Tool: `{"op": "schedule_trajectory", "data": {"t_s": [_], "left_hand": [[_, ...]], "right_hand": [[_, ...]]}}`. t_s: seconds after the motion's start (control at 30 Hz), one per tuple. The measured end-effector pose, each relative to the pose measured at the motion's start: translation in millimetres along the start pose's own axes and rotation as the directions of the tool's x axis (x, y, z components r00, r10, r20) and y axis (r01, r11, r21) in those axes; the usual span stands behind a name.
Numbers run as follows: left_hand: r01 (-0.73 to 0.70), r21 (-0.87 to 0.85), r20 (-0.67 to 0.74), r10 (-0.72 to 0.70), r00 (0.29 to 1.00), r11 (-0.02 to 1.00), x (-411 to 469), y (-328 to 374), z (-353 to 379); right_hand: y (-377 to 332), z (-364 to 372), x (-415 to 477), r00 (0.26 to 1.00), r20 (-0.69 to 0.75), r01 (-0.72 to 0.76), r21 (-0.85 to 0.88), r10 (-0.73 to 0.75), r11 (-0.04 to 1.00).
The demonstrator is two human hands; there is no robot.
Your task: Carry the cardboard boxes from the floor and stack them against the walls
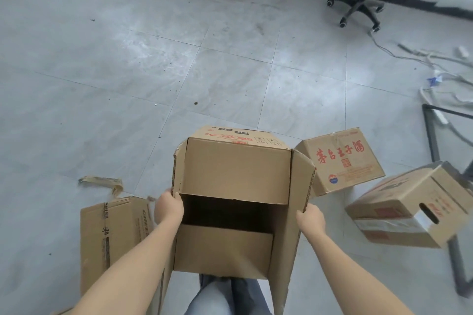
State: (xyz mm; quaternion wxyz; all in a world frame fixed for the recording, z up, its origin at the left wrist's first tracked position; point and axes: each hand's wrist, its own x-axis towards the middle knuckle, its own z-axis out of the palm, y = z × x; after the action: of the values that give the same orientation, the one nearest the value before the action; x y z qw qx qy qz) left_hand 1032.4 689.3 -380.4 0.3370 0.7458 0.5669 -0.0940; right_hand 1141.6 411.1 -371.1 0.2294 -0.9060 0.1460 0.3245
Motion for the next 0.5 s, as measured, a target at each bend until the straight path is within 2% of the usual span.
{"op": "schedule_trajectory", "data": {"t_s": [0.1, 0.23, 0.33, 0.5], "left_hand": [[-0.022, 0.043, -0.041, 0.024, 0.999, 0.999, 2, 0, -8], [-0.128, 0.047, -0.123, 0.133, 0.984, 0.991, 5, 24, -47], [-0.170, 0.056, -0.221, 0.178, 0.959, 0.984, -4, 45, -82], [-0.076, -0.017, -0.336, 0.066, 0.940, 0.997, -21, 47, -129]], "right_hand": [[-17, 0, 0, 0.999, -0.034, -0.010, -0.052, 0.008, 0.999], [-56, -25, -1, 0.984, -0.126, 0.107, -0.140, -0.124, 0.984], [-95, -55, 3, 0.956, -0.141, 0.235, -0.158, -0.257, 0.959], [-167, -84, -12, 0.864, -0.102, 0.446, -0.296, -0.492, 0.845]]}}
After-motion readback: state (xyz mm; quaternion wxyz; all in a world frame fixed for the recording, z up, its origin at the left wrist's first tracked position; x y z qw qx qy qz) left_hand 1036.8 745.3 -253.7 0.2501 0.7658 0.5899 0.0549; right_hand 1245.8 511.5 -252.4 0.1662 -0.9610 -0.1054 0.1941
